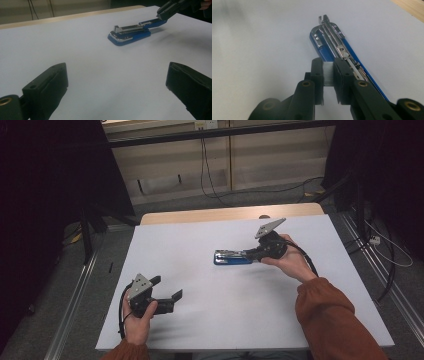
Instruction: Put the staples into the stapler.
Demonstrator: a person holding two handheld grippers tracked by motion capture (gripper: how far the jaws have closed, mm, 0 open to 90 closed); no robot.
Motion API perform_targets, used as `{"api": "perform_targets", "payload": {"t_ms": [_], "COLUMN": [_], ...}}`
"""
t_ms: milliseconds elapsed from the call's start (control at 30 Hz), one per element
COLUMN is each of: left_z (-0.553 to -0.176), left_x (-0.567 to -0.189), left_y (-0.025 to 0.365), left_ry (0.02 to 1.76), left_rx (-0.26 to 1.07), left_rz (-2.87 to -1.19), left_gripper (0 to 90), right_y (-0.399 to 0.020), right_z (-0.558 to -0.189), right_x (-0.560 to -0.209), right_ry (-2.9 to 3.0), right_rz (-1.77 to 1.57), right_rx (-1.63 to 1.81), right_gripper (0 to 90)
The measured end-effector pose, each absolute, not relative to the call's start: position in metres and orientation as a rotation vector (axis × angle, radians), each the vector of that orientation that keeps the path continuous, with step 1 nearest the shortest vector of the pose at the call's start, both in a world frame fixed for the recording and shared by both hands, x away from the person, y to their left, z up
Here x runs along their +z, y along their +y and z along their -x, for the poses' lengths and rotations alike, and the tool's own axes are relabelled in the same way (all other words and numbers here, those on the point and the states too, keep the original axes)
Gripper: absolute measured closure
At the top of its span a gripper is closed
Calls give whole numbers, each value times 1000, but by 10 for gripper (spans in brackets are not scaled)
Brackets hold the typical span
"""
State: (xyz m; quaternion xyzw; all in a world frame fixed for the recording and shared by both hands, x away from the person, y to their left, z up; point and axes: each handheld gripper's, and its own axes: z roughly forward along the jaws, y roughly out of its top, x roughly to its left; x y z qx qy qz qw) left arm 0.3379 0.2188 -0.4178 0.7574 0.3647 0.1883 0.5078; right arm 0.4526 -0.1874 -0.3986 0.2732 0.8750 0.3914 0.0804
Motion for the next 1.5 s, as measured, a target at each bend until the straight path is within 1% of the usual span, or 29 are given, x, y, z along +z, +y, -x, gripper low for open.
{"api": "perform_targets", "payload": {"t_ms": [200,733,933,1500], "left_z": [-337,-337,-337,-337], "left_x": [-417,-417,-417,-417], "left_y": [220,220,221,221], "left_ry": [884,885,889,887], "left_rx": [473,468,466,461], "left_rz": [-1813,-1813,-1810,-1812], "left_gripper": [43,43,42,42], "right_y": [-180,-144,-132,-122], "right_z": [-460,-480,-487,-507], "right_x": [-401,-391,-393,-399], "right_ry": [2622,2639,2649,2663], "right_rz": [-825,-769,-745,-689], "right_rx": [1177,1177,1158,1148], "right_gripper": [792,791,791,791]}}
